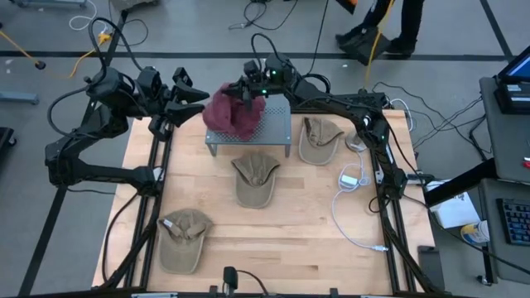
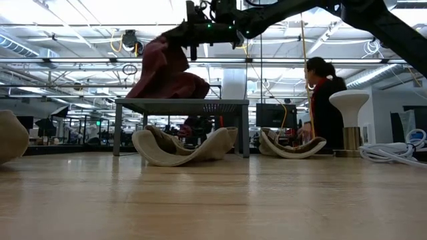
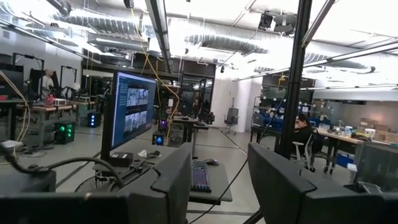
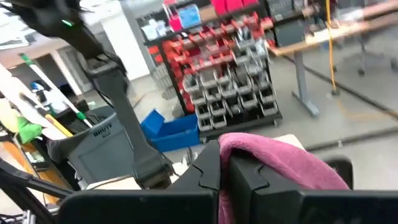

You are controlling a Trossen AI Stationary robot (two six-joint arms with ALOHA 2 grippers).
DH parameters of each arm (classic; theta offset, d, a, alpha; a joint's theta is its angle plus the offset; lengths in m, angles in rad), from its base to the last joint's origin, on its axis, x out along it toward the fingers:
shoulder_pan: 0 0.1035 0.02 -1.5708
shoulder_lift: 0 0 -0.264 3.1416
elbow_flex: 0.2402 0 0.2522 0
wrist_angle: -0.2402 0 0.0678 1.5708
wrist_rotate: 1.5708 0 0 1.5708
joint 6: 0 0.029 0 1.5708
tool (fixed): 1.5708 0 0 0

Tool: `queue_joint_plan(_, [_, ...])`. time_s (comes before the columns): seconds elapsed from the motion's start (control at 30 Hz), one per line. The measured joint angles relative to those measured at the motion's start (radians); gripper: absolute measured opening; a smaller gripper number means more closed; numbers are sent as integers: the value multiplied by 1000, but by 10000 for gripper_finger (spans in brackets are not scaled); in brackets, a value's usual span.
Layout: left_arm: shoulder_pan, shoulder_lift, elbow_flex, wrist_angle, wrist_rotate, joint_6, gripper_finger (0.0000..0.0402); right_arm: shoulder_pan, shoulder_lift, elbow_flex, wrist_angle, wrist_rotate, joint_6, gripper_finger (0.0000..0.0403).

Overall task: Pick & Place hat
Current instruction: Stack the dark red cap on the dark red cap on the shelf

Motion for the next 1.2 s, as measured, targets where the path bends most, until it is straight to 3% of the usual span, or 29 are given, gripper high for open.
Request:
queue_joint_plan(0.2, [0,0,0,-20,0,0,166,-1,0,0,-39,8,14,2])
queue_joint_plan(0.47, [0,0,0,-34,0,16,150,-2,0,0,-58,10,179,2])
queue_joint_plan(0.7, [0,0,0,-54,0,18,139,-7,-18,0,-223,66,252,2])
queue_joint_plan(0.97, [0,0,0,-55,0,18,148,-8,-106,0,-475,241,143,1])
queue_joint_plan(1.2, [0,0,0,-61,0,15,160,-9,-115,0,-598,246,139,1])
